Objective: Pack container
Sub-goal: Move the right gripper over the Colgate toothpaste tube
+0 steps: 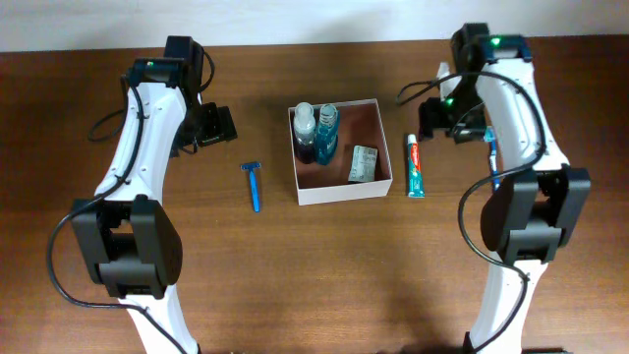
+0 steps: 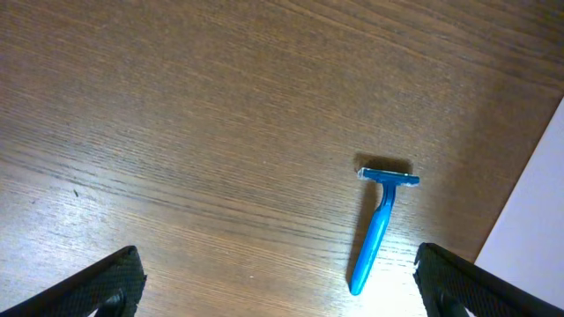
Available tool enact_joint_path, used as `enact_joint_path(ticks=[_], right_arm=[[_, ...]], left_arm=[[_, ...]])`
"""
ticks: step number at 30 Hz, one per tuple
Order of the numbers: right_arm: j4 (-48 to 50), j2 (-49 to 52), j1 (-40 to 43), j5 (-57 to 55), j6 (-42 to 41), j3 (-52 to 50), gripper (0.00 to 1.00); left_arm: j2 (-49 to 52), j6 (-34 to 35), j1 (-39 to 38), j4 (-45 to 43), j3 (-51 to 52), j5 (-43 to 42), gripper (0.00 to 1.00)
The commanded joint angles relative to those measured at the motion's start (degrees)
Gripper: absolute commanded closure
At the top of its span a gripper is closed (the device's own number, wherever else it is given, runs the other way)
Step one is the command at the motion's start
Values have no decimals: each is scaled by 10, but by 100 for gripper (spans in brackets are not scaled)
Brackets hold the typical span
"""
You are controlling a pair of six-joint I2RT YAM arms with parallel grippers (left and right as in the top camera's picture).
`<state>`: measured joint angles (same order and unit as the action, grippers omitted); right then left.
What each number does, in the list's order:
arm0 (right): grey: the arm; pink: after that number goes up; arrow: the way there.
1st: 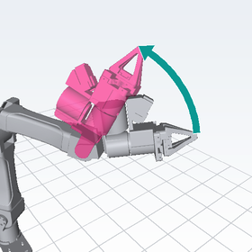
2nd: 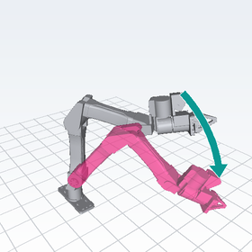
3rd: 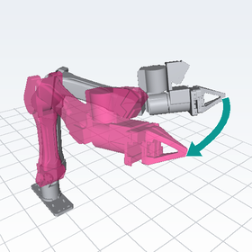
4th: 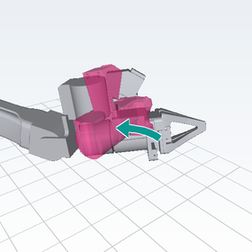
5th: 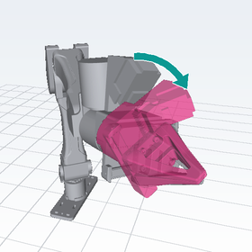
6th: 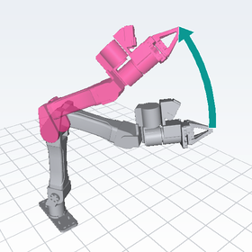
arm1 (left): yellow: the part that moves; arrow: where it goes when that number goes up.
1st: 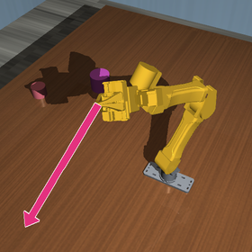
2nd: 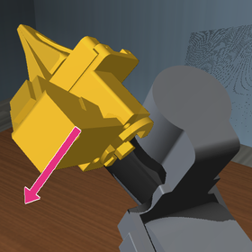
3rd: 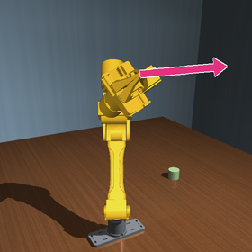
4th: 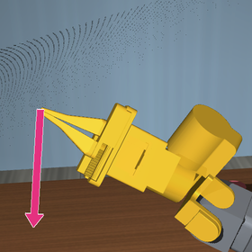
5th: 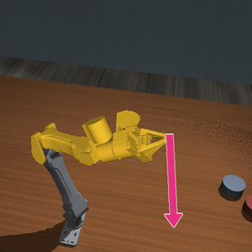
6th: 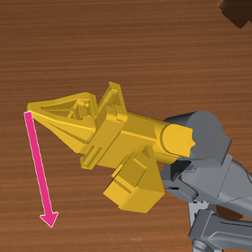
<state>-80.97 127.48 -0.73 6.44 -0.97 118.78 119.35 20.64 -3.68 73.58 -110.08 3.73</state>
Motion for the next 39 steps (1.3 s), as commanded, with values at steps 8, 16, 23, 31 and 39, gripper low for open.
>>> enact_joint_path(ticks=[8,16,23,31,39], right_arm=[[92,-6,-28,-7,3,-104,30],[155,-6,-47,-24,3,-150,33],[188,-6,-49,-50,3,-193,33],[209,-6,-49,-56,3,-211,33],[215,-6,-49,-56,3,-217,37]], left_arm=[[-8,3,0,-1,1,6,1],[-8,3,0,-1,1,6,1],[-8,3,0,-1,1,6,1],[-8,3,0,-1,1,6,1],[-8,3,0,-1,1,6,1]])
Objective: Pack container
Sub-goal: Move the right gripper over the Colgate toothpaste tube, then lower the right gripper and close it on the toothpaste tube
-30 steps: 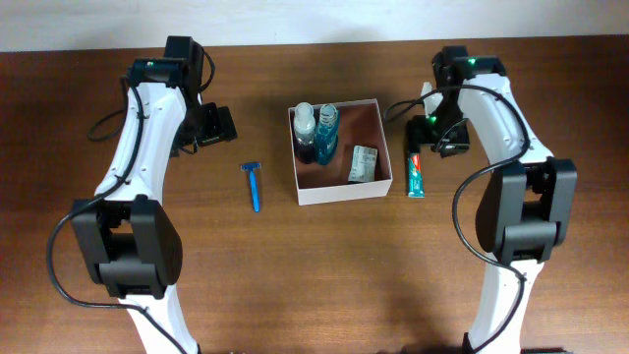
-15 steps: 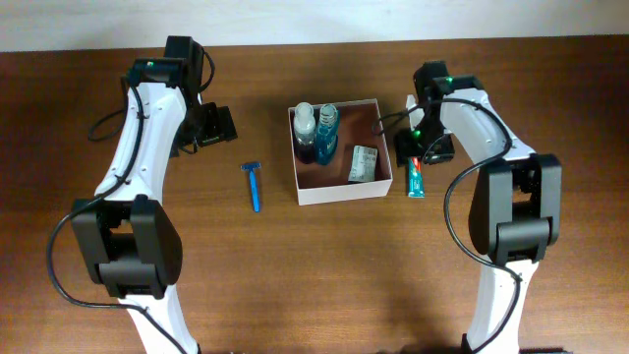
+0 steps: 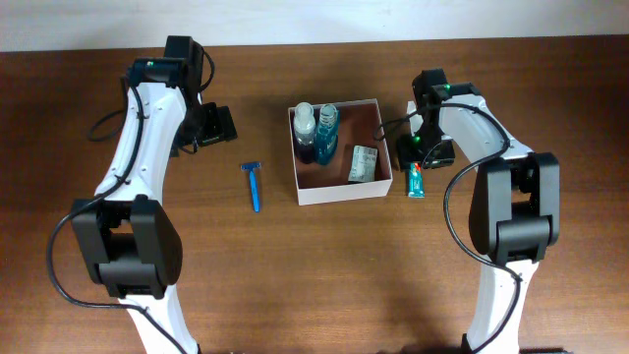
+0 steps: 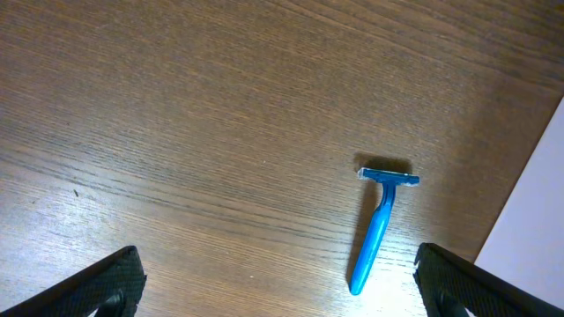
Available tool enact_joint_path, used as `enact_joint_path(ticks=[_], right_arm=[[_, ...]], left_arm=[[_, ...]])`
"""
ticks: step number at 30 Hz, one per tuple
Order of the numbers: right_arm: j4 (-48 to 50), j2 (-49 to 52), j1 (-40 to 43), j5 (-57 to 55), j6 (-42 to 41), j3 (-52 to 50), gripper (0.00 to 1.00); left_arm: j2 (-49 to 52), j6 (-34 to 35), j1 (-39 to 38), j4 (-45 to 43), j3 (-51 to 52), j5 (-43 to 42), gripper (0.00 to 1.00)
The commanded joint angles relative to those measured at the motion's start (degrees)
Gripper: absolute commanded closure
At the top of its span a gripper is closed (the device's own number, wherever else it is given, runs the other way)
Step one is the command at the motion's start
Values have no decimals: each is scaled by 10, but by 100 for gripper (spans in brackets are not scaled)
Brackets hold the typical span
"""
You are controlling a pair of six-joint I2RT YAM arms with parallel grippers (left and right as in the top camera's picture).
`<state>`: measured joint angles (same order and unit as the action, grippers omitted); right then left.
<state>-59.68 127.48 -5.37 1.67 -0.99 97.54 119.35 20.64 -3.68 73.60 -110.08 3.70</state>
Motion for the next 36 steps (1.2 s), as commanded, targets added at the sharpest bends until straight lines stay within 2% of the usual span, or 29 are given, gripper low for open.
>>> enact_joint_path(ticks=[1,36], right_arm=[[2,-6,-2,-9,3,-5,37],[30,-3,-2,8,1,-33,38]], left_arm=[[-8,3,0,-1,1,6,1],[-8,3,0,-1,1,6,1]])
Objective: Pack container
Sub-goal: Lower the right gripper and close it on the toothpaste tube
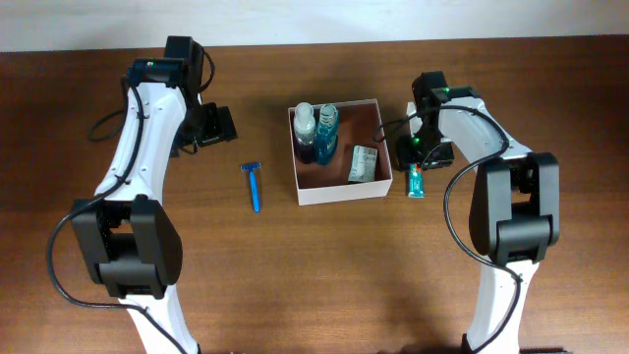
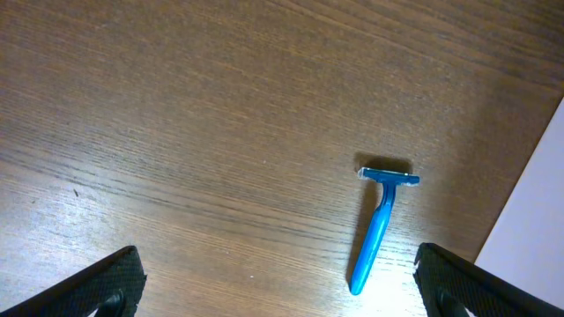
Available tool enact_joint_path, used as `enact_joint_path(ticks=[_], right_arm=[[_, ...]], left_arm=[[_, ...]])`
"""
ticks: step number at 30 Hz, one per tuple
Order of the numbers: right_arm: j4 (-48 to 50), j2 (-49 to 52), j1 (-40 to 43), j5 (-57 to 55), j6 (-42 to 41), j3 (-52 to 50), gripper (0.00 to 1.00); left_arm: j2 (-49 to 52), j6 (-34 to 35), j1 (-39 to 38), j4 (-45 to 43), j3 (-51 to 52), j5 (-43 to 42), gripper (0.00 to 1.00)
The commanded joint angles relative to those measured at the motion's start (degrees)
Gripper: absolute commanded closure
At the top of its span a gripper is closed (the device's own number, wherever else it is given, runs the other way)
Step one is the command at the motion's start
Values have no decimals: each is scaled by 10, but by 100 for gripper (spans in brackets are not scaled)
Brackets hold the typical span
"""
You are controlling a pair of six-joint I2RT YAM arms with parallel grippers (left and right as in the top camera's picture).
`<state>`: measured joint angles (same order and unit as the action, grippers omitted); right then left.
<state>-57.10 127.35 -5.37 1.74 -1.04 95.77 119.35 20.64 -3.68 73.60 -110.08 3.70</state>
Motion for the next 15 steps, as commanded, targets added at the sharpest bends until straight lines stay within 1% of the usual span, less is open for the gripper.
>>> enact_joint_path(ticks=[1,3,4,6,8,10,12,14,15], right_arm=[[4,-2,-2,8,2,-15,38],[6,-2,-2,8,2,-15,39],[6,-2,-2,8,2,-15,43],[6,-2,-2,8,2,-15,53],[5,-2,-2,7,2,-14,59],[0,-2,-2,7,2,-7,60],[-11,-2,-2,7,2,6,64],[-27,-2,-2,8,2,25,70],[-37,-2,-2,8,1,36,75]], left_arm=[[-8,3,0,-1,1,6,1],[-8,3,0,-1,1,6,1],[-8,3,0,-1,1,6,1],[-8,3,0,-1,1,6,1],[-8,3,0,-1,1,6,1],[-8,3,0,-1,1,6,1],[-8,3,0,-1,1,6,1],[-8,3,0,-1,1,6,1],[-8,3,0,-1,1,6,1]])
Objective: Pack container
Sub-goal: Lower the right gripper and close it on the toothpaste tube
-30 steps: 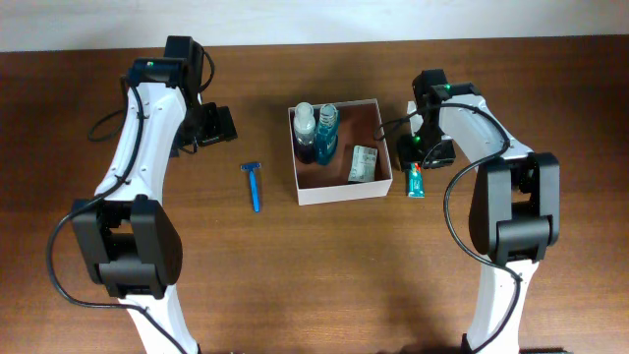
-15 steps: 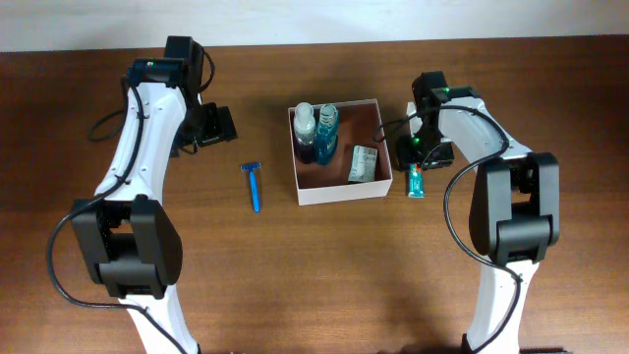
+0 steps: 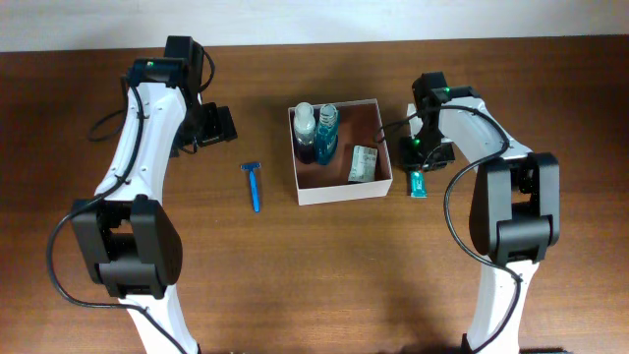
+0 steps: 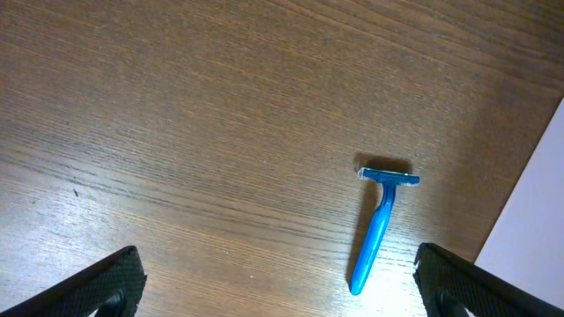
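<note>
The white box (image 3: 339,194) stands mid-table and holds two blue bottles (image 3: 315,131) and a small packet (image 3: 365,162). Just right of the box, my right gripper (image 3: 421,155) is down on the toothpaste tube (image 3: 419,183). Only the tube's green end shows below the gripper, which looks shut on the tube. A blue razor (image 3: 255,185) lies left of the box, its head toward the far side. The razor (image 4: 381,224) also shows in the left wrist view. My left gripper (image 4: 282,295) hangs wide open above bare wood, up and left of the razor.
The box's white wall (image 4: 539,220) cuts into the right edge of the left wrist view. Both arms' lower links rise from the near edge of the brown wooden table (image 3: 324,275), left and right of the box.
The right gripper looks narrower over the toothpaste tube, and the tube's visible end is shorter and slightly shifted. The left arm and the razor have not moved.
The right gripper first hovered at the far right, with the whole toothpaste tube lying beside the box. Then it stood down over the tube's upper half and stayed there. Now it has closed in on the tube. The left gripper stayed open and still throughout.
</note>
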Available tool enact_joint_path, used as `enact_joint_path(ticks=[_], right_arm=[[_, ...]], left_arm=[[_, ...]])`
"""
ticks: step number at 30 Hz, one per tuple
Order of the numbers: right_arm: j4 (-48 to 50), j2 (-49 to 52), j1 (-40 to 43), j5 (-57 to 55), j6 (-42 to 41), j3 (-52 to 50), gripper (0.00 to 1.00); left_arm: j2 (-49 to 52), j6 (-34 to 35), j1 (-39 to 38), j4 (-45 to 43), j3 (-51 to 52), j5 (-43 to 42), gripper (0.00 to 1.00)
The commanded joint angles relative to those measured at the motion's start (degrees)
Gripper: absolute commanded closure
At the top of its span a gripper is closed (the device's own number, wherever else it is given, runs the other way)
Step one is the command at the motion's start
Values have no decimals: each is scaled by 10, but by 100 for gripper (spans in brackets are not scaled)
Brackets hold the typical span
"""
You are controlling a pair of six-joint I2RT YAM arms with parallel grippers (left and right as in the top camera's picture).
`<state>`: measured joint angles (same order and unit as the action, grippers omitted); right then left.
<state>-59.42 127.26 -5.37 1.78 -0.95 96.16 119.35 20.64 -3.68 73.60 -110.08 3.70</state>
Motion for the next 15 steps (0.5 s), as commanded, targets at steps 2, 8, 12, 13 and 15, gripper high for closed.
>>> enact_joint_path(ticks=[2,8,12,13,15], right_arm=[[-34,-2,-2,7,1,56,77],[-90,-2,-2,7,1,127,93],[-107,-2,-2,7,1,151,90],[-107,-2,-2,7,1,151,88],[-104,-1,-1,5,1,145,85]], left_arm=[[-8,3,0,-1,1,6,1],[-8,3,0,-1,1,6,1],[-8,3,0,-1,1,6,1],[-8,3,0,-1,1,6,1],[-8,3,0,-1,1,6,1]])
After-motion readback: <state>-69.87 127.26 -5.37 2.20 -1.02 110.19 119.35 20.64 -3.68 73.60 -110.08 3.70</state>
